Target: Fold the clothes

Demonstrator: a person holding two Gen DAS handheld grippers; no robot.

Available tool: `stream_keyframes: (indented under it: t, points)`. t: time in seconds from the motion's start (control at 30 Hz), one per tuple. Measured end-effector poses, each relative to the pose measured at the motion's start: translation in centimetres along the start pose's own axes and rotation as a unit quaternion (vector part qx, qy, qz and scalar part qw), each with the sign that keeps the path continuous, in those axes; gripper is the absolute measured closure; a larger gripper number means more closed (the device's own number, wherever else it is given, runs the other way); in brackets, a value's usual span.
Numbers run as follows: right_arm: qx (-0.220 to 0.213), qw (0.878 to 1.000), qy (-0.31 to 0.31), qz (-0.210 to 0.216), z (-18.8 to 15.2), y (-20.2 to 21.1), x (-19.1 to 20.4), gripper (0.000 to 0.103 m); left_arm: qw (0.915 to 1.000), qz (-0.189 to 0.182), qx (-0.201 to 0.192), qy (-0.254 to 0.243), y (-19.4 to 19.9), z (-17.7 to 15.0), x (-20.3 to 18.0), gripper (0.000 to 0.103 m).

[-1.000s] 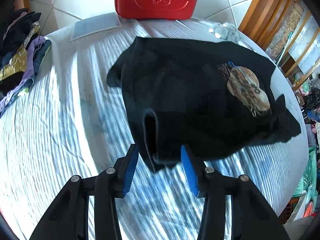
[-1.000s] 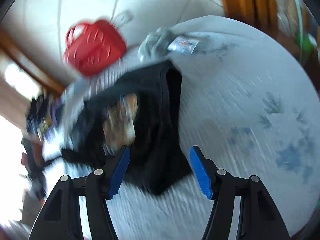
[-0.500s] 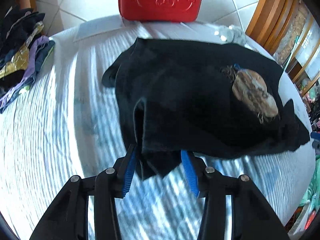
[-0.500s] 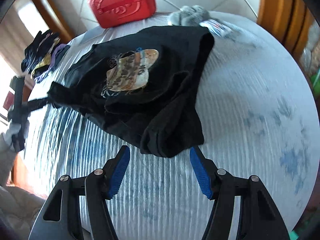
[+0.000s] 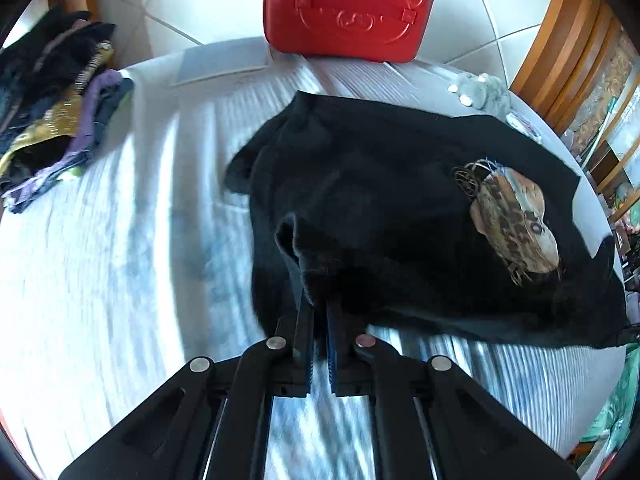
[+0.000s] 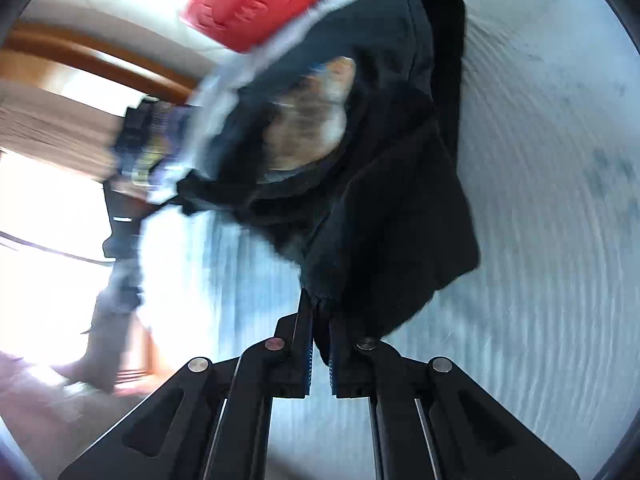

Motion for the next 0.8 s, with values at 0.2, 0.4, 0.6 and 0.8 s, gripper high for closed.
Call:
stream_keyframes:
  t: [0.2, 0.4, 0.6, 0.8]
  points:
    - [0.062, 0.997, -0.041, -0.012, -3.4, 0.7, -1.7, 0.098, 0.9974, 0.004, 0.072, 0.007, 1.2, -5.4, 1.7, 0.099]
    - [0.135, 0.988, -0.048, -0.066, -5.4, 0.2, -3.2, 0.094, 0.9932, 0.025, 0.112, -0.020, 2.0, -9.2, 2.6, 0.098]
    - [0.103, 0.983, 0.027, -0.149, -1.9, 4.1, 0.9, 0.026, 0.9985, 0.021, 0.043, -0.028, 4.0, -2.1, 3.6, 0.065]
    - [-0.027, 0.981, 0.026, -0.189, 6.8, 8.2, 1.5, 0.030, 0.9983, -0.010, -0.006, -0.057, 0.7, 7.9, 2.1, 0.065]
Point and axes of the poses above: each gripper's, at about its wrist camera, not at the fingertips, and y roughly against the way its jaws point, x to its left, z to its top, the point moved 7 cm from there along -y, roughly the way its jaws point, and after that the axes turned 10 degrees about z, right-handed, at the moved point
